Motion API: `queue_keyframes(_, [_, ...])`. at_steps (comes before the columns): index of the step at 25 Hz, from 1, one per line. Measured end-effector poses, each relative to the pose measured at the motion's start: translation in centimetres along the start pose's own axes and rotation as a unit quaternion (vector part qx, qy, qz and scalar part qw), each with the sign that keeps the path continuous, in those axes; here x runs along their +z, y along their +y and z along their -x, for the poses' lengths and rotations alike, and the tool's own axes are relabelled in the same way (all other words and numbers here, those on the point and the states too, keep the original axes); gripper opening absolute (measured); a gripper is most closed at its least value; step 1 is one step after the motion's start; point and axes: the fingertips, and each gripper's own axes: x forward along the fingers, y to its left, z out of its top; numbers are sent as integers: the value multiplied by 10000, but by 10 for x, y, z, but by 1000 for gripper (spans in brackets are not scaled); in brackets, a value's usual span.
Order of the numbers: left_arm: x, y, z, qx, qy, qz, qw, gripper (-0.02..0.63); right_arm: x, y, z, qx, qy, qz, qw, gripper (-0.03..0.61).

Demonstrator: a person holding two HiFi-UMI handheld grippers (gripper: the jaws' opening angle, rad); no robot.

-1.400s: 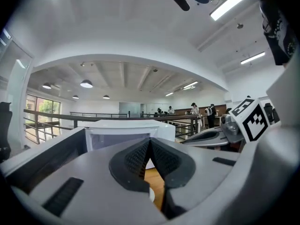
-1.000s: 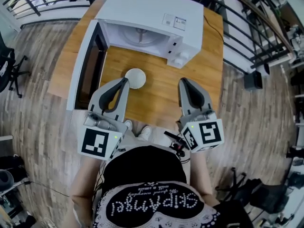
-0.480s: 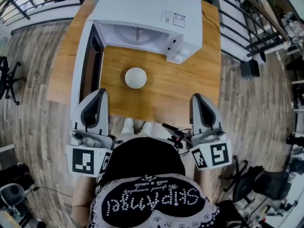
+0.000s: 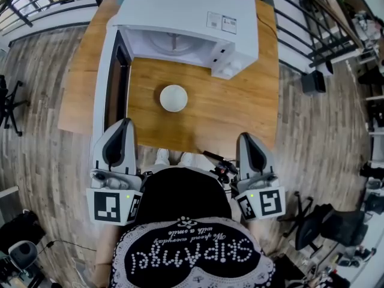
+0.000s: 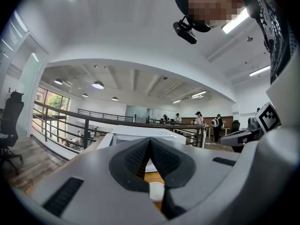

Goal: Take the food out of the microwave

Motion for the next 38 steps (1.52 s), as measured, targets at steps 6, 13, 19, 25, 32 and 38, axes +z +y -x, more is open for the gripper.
queue_keyframes(6, [-4, 8, 4, -74, 18, -105, 9999, 31, -12, 7, 2, -147, 45, -97, 9998, 35])
queue_keyframes(13, [-11, 10, 13, -179, 78, -230, 9995, 31, -17, 16, 6, -198, 40, -29, 9998, 35])
queue_keyframes(19, [-13, 26, 17, 107, 128, -338, 9993, 31, -14, 20, 8, -215, 21, -31, 9998, 35])
queue_keyframes(25, [-10, 51, 25, 664, 216, -455, 9965, 31, -12, 19, 9, -187, 22, 75, 9998, 35])
queue_keyframes(32, [-12, 29, 23, 361, 178, -410, 9984, 31, -12, 20, 10, -188, 0, 86, 9998, 35])
queue_keyframes(38, [-16, 32, 25, 378, 229, -351, 9984, 31, -13, 22, 11, -144, 24, 159, 9998, 35])
